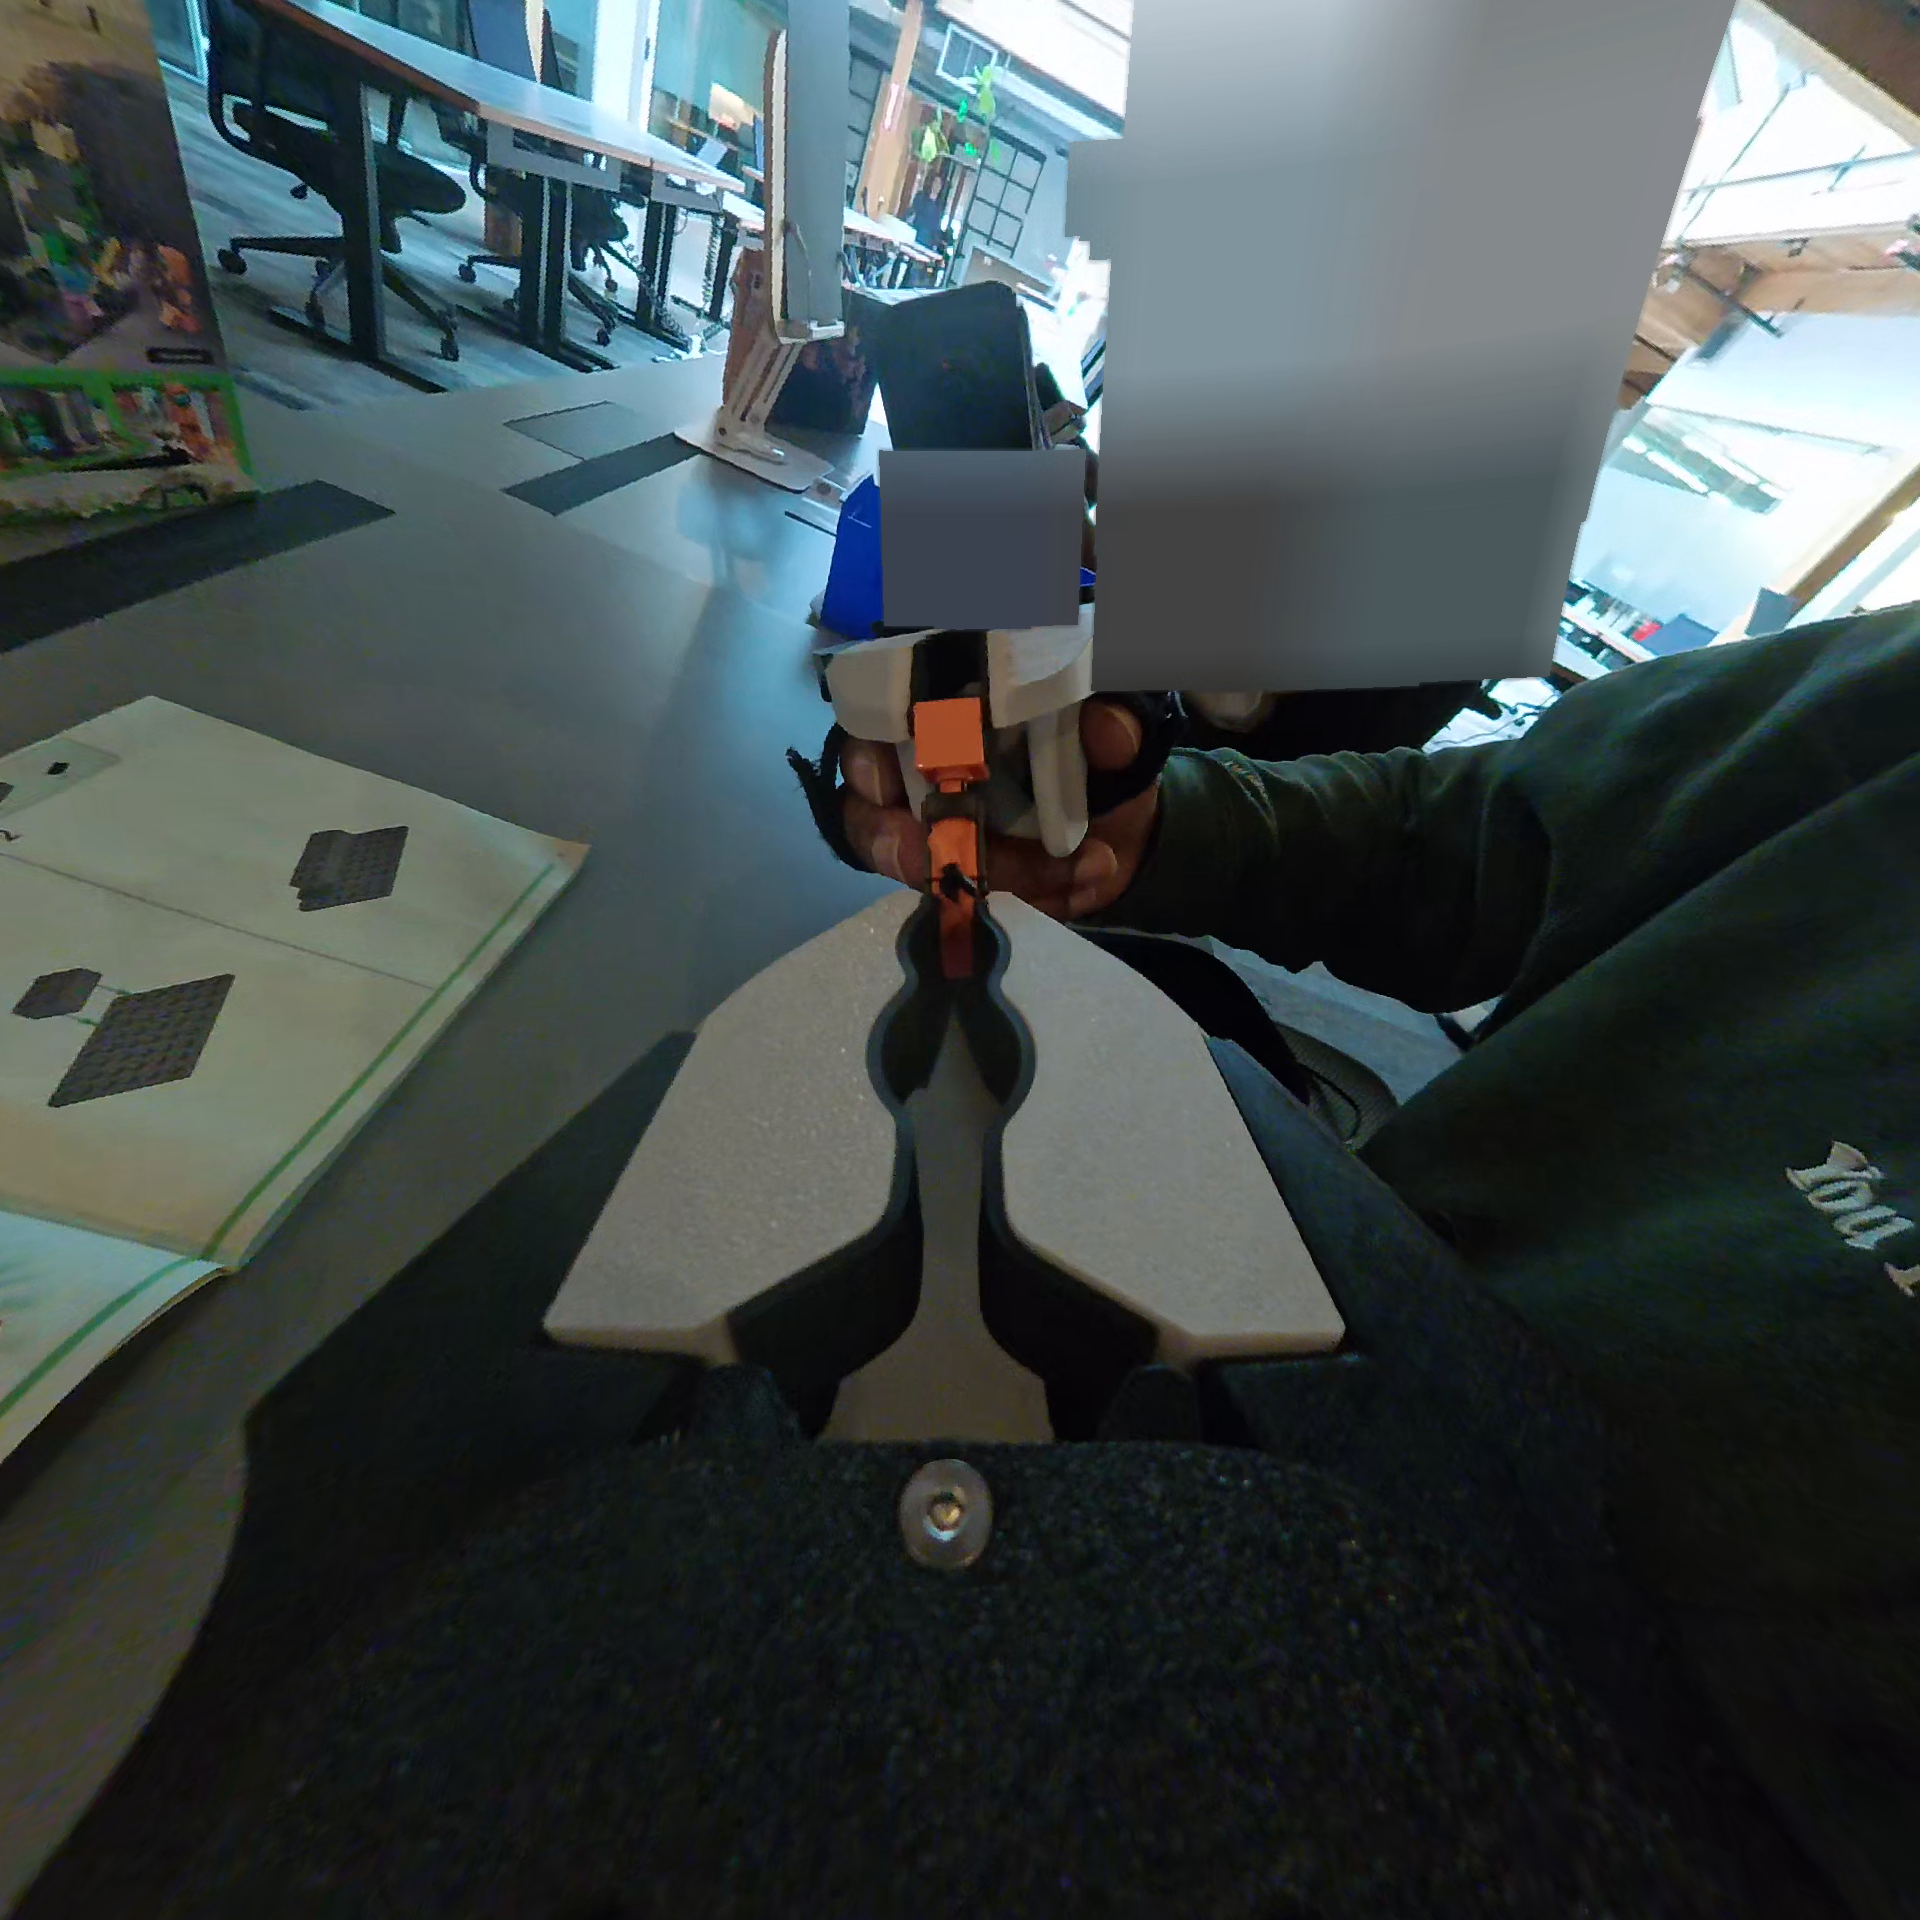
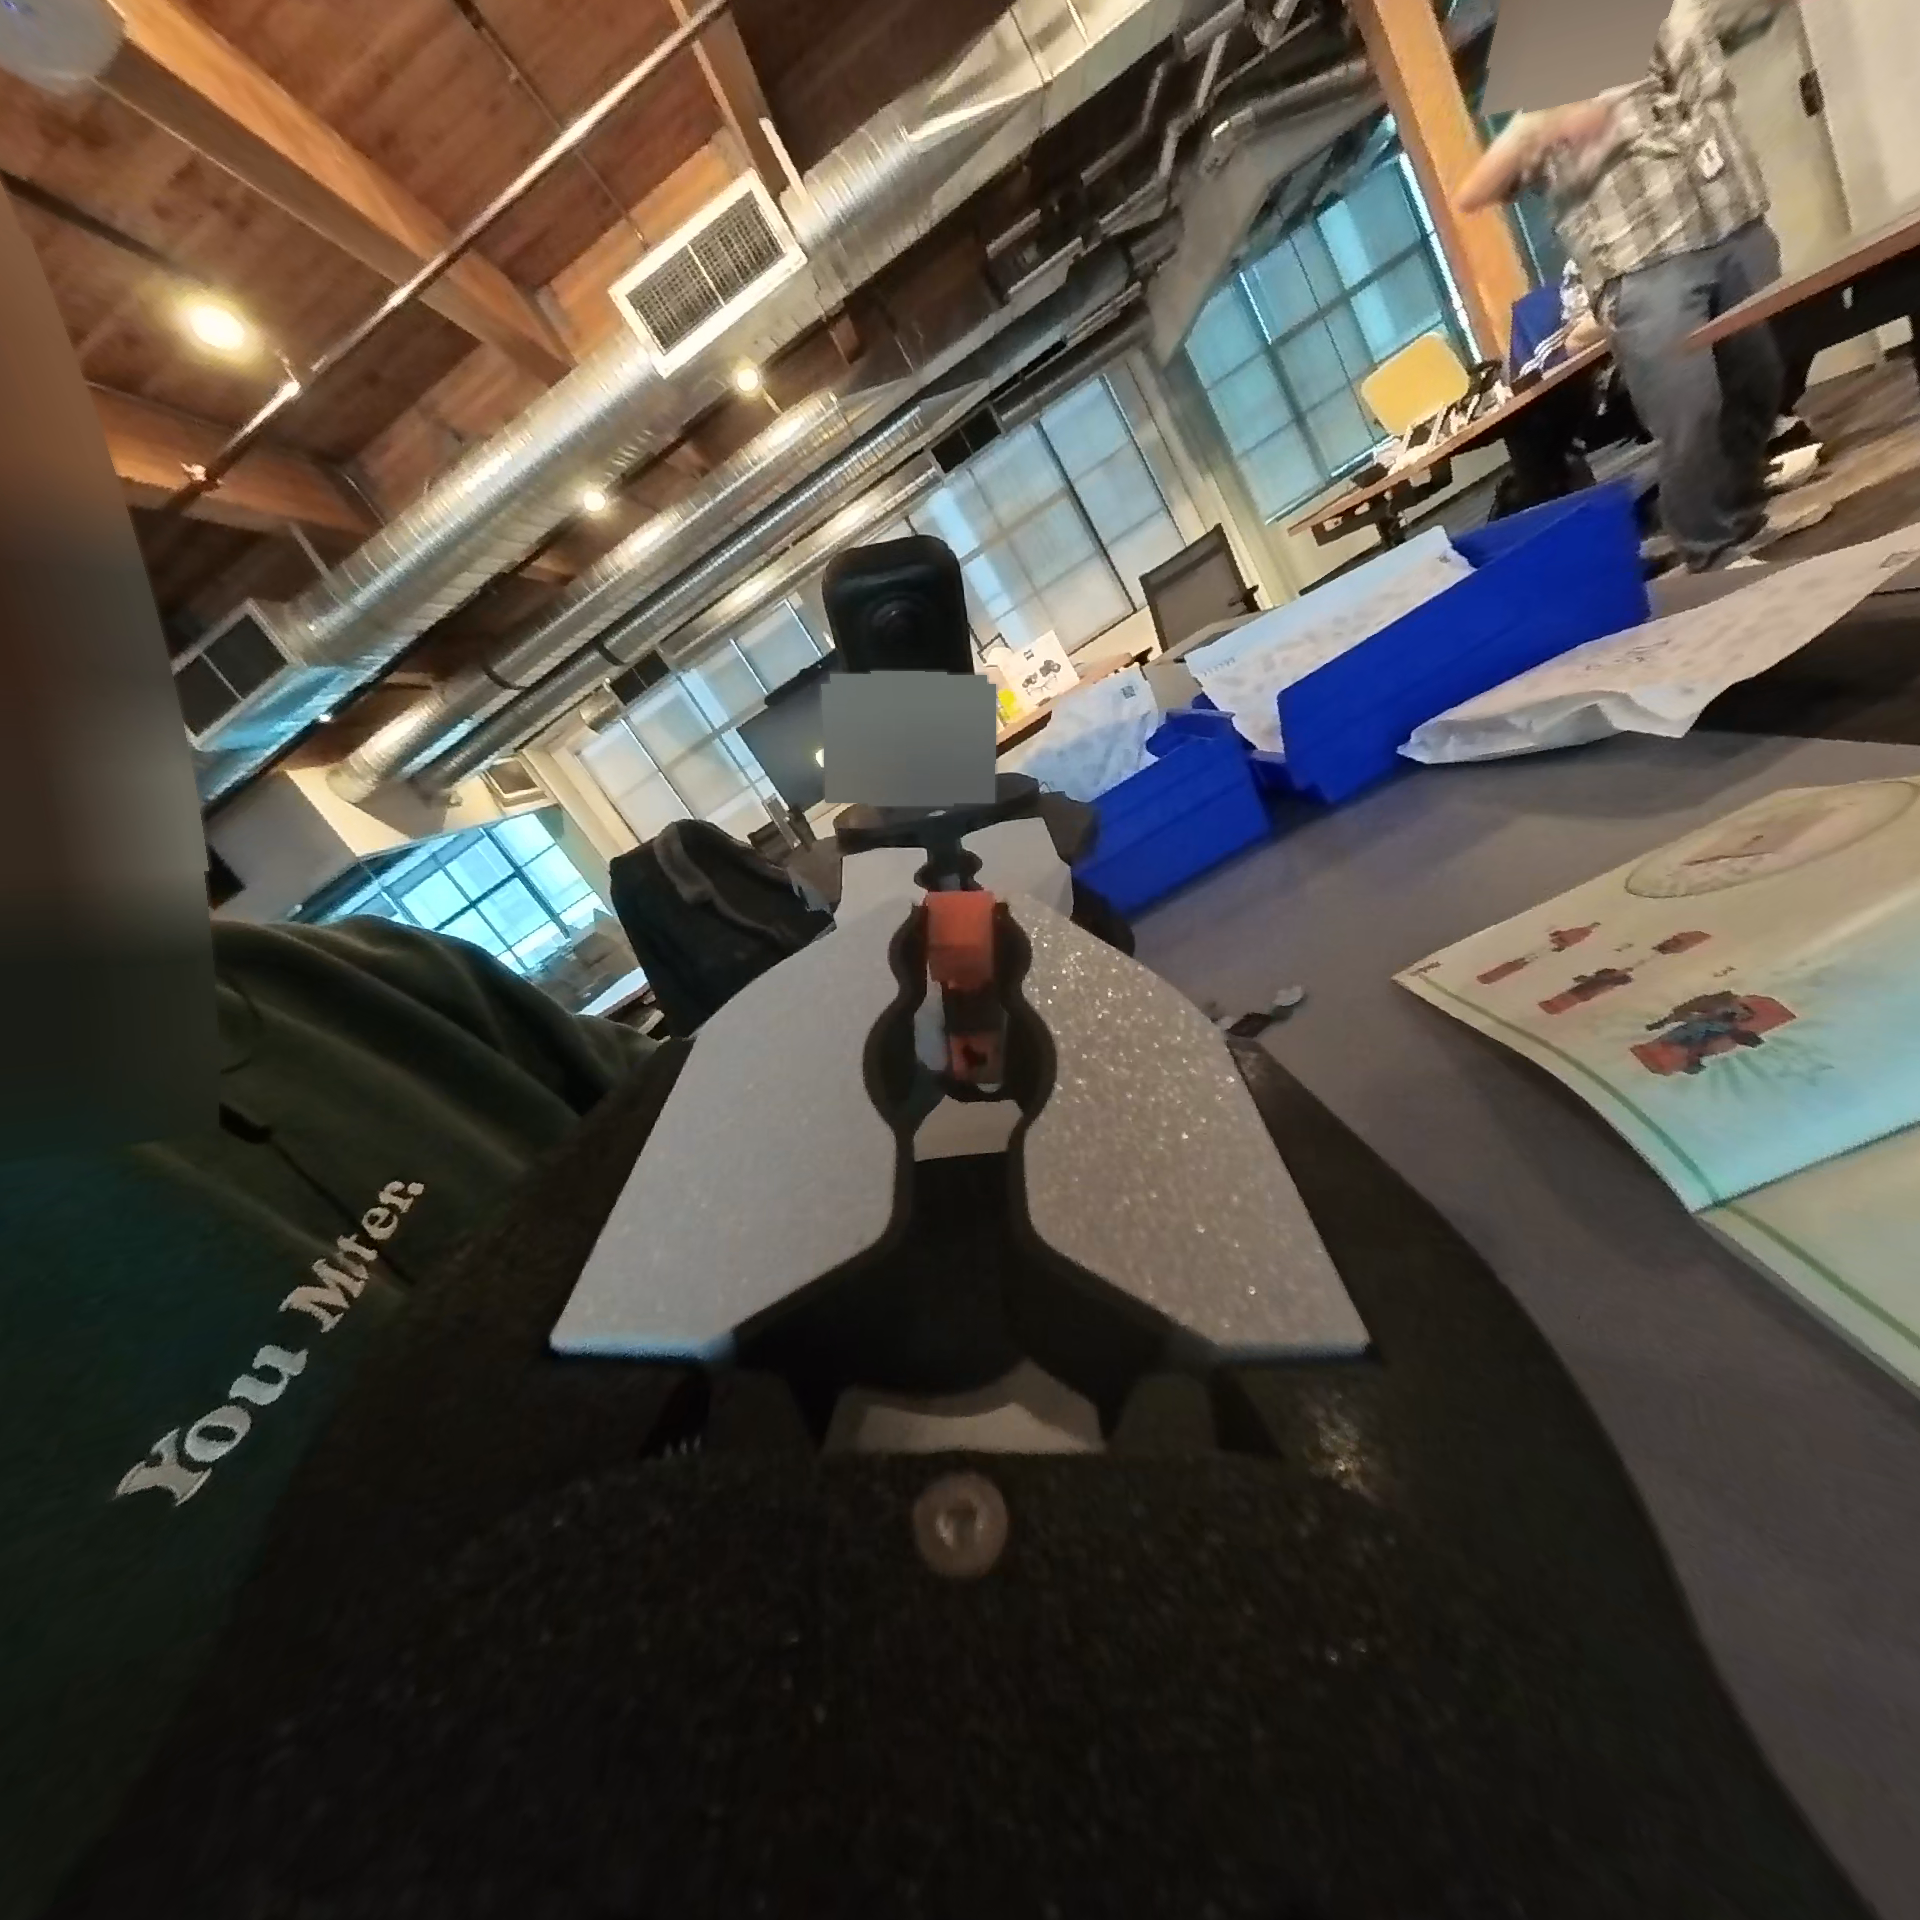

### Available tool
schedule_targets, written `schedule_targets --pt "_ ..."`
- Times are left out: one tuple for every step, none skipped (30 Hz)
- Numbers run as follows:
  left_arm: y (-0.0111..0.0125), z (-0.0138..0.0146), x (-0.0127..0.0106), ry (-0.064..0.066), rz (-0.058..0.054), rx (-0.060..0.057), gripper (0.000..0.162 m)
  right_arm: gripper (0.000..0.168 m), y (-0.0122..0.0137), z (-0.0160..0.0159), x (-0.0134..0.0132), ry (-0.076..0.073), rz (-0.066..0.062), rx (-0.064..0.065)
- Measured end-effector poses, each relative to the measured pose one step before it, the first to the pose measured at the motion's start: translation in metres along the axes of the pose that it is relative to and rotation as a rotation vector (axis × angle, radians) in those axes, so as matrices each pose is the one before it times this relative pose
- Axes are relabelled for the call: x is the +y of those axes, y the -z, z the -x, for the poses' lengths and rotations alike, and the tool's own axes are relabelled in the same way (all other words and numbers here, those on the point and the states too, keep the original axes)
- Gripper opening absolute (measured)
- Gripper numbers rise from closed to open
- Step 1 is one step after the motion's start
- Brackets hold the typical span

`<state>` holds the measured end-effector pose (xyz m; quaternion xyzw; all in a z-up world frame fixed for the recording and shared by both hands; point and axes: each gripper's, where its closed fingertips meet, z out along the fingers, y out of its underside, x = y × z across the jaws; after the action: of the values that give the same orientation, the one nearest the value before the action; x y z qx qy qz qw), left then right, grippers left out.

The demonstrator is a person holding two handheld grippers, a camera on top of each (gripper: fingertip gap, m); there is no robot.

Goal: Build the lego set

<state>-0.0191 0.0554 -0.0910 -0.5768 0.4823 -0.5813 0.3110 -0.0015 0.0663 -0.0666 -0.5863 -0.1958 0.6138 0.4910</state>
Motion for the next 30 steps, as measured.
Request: schedule_targets --pt "-0.0001 -0.0006 0.00024 -0.002 0.0003 0.0014 0.006 0.012 0.00012 -0.00022 0.00026 0.0016 0.0014 0.0004" --pt "-0.00004 -0.0006 -0.00003 -0.0012 0.0002 0.0019 0.006 0.012 0.00023 0.0001 0.00002 -0.0002 0.0011 -0.0015" --pt "-0.00009 -0.00053 -0.00029 -0.0013 -0.0009 0.0018 0.006 0.012 0.00012 0.00052 -0.00011 -0.0025 0.0001 -0.0052" --pt "-0.00027 -0.00072 -0.00023 -0.0013 -0.0004 0.0027 0.006 0.012 0.00012 0.00093 -0.00017 -0.0034 -0.0004 -0.0062" --pt "-0.00034 -0.0002 -0.00016 -0.0019 -0.0001 0.0003 0.006 0.012 0.00016 0.0004 -0.00006 -0.002 -0.0002 -0.0032" --pt "-0.0001 -0.00028 -0.00056 -0.001 -0.0031 0.002 0.006 0.012 0.0004 0.00037 -0.00011 -0.0012 -0.0001 -0.002" --pt "-0.00018 -0.00016 -0.00027 0.0018 -0.0019 0.0028 0.006 0.012 0.00044 0.00063 0.00004 -0.0018 -0.0001 -0.0045" --pt "-0.00014 -0.00045 -0.00056 0.0012 -0.0039 0.0041 0.006 0.012 0.00042 0.00099 0.00004 -0.0033 -0.0024 -0.0053" --pt "-0.00051 -0.00042 0.00026 0.0006 0.0027 0.003 0.006 0.012 0.0004 0.00053 0.00008 -0.0045 -0.003 -0.0025" --pt "-0.00045 -0.00028 -0.00022 -0.0002 -0.0007 0.0018 0.006 0.012 0.00056 0.00015 -0.00011 -0.0013 -0.003 -0.0002" --pt "-0.00012 -0.00083 -0.00089 0.0035 -0.0056 0.006 0.006 0.012 0.00074 0.00034 -0.00013 0.0012 -0.0016 -0.0006" --pt "-0.00003 -0.00043 -0.00064 0.0045 -0.0039 0.0059 0.006 0.012 0.00044 0.00067 -0.00012 0.0001 -0.0012 -0.0014" --pt "-0.00019 -0.00019 -0.00027 -0.0024 -0.001 0.0009 0.006 0.012 0.00031 0.00041 -0.00016 0.0016 -0.0022 0.0005" --pt "-0.00024 -0.00016 -0.00066 -0.0054 -0.0031 -0.0032 0.006 0.012 0.00031 0.00041 -0.00037 0.004 -0.0051 0.0007" --pt "-0.00037 -0.00089 -0.00112 -0.0026 -0.0052 0.0002 0.006 0.012 0.00024 0.00079 -0.00079 0.0037 -0.0081 -0.0005" --pt "-0.00013 -0.00036 -0.00099 -0.0045 -0.0031 -0.0042 0.006 0.012 -0.00005 0.00042 -0.0008 0.0064 -0.0081 0.0026" --pt "0.00021 -0.00019 -0.00127 -0.007 -0.0055 -0.0041 0.006 0.012 -0.00022 0.00055 -0.00055 0.0127 -0.0071 0.0048" --pt "0.00034 -0.0004 -0.00086 -0.0018 -0.0035 0.0003 0.006 0.012 -0.00041 0.00064 -0.00046 0.0147 -0.0059 0.0058" --pt "0.0005 -0.00037 -0.00132 0.0005 -0.0092 0.0027 0.006 0.012 -0.0004 0.00078 -0.00034 0.0154 -0.0065 0.0061" --pt "0.0002 -0.00042 -0.00081 0.0025 -0.0066 0.0042 0.006 0.011 -0.00029 0.0007 -0.00031 0.0137 -0.0063 0.0055" --pt "0.00007 -0.00011 -0.00048 -0.002 -0.005 -0.0008 0.006 0.012 -0.00022 0.00017 -0.00011 0.0115 -0.004 0.0079" --pt "0.00008 0.0001 -0.00006 -0.0037 -0.0018 -0.002 0.006 0.012 -0.0001 -0.00015 0.00029 0.012 -0.0008 0.0096" --pt "0.00044 -0.00001 -0.00046 -0.0021 -0.0046 -0.0005 0.006 0.012 -0.00002 0.00044 0.00058 0.0132 0.0012 0.0081" --pt "0.00062 -0.00067 -0.00063 -0.0004 -0.0062 0.0032 0.006 0.012 -0.00013 0.00085 0.00077 0.0086 0.0025 0.0037" --pt "0.0004 -0.00055 0.00015 -0.0019 -0.0009 0.0002 0.006 0.012 -0.00016 0.00035 0.00112 0.0037 0.003 0.0042" --pt "0.00039 -0.00009 0.00021 -0.0032 -0.0018 -0.0039 0.006 0.012 0.0 -0.00022 0.00149 0.0017 0.0045 0.0055" --pt "0.00054 0.00008 0.00074 -0.0016 0.001 -0.003 0.005 0.012 0.00011 -0.00053 0.0019 0.0015 0.0075 0.0047" --pt "0.00073 -0.0002 0.00055 0.0024 -0.0005 0.0015 0.006 0.012 -0.00006 -0.00018 0.00194 0.0019 0.0067 0.0035" --pt "0.00089 0.00007 0.00016 0.0019 -0.0028 -0.0003 0.006 0.012 -0.00022 -0.00004 0.00197 -0.0011 0.0065 0.0026" --pt "0.00071 -0.00031 0.00028 -0.003 0.0006 -0.0015 0.006 0.012 -0.00017 -0.00021 0.00189 -0.0033 0.0072 0.0011"
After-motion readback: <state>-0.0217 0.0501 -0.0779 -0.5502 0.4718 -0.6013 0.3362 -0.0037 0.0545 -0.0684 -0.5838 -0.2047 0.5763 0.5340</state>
